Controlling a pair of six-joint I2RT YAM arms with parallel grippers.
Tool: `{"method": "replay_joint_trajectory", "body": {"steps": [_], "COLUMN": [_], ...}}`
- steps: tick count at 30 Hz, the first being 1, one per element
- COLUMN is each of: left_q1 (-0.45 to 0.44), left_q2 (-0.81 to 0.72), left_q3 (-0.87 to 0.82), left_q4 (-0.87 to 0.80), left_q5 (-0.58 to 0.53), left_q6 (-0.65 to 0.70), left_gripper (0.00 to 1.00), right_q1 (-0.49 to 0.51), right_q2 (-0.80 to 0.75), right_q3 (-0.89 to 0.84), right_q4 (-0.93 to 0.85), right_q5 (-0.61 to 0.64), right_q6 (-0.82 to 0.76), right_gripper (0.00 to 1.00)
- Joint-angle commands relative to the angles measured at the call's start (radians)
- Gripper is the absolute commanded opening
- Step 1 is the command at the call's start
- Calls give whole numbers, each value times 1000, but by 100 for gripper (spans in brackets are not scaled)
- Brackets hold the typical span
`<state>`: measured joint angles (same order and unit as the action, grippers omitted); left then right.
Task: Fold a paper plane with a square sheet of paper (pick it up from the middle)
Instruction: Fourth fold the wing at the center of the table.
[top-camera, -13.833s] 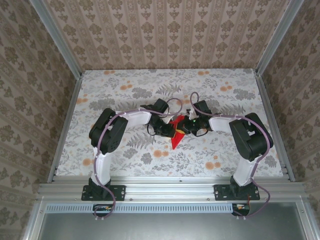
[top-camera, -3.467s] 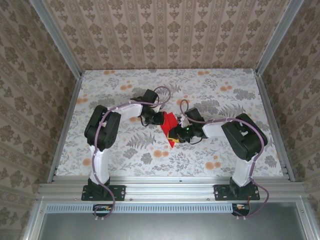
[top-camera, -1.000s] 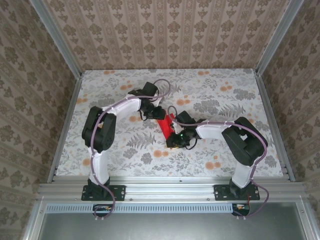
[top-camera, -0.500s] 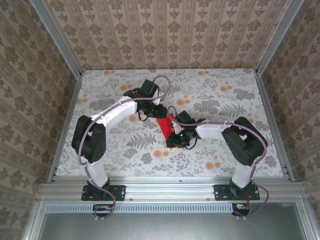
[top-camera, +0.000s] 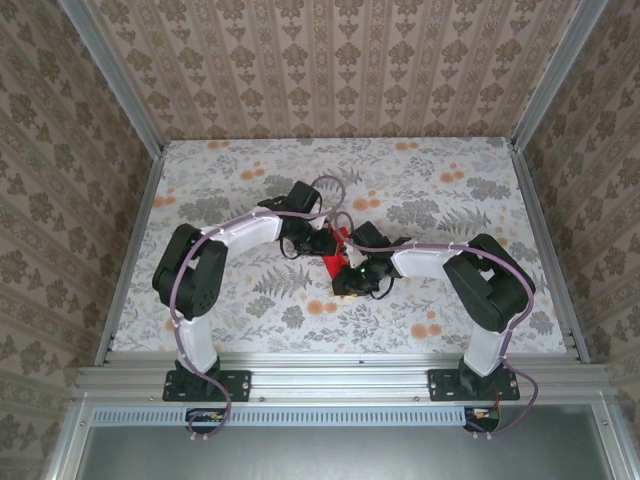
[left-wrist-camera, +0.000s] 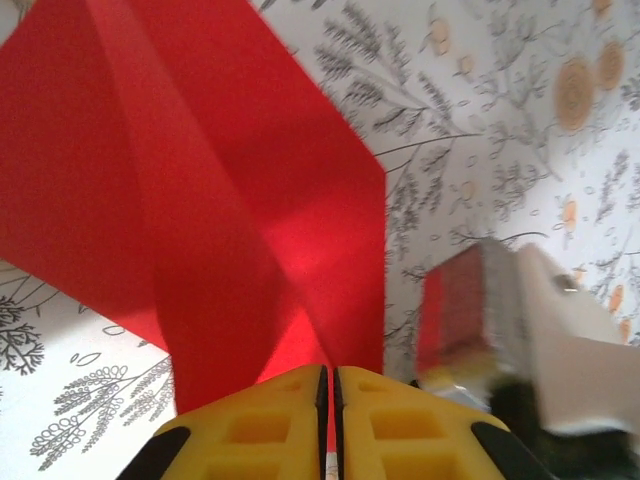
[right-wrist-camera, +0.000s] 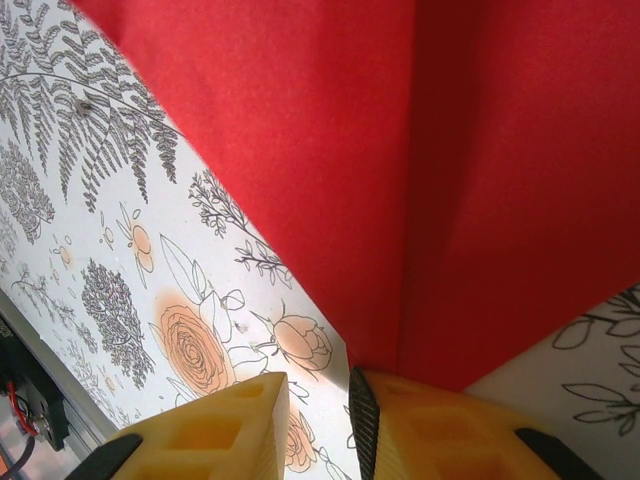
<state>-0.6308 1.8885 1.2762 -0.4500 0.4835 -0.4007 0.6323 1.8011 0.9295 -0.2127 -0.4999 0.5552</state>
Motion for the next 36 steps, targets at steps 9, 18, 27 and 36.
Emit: {"method": "replay_joint_trajectory", "body": {"steps": [9, 18, 27, 36], "left_q1": [29, 34, 37, 43], "left_q2": [84, 143, 164, 175], "left_q3": [-26, -13, -8, -4], "left_q4": [87, 56, 35, 21], "left_q5": [17, -13, -14, -18], "left_q6": [9, 49, 72, 93], "left_gripper": [12, 11, 10, 9], "right_q1": [20, 20, -12, -69], "right_q2": [15, -72, -160, -103], "right_q3": [-39, -36, -68, -65], "right_q4": [-111, -98, -19, 62], "right_q5": [44, 32, -40, -36], "right_q6": [12, 14, 75, 158], "right_gripper": [29, 34, 35, 31]}}
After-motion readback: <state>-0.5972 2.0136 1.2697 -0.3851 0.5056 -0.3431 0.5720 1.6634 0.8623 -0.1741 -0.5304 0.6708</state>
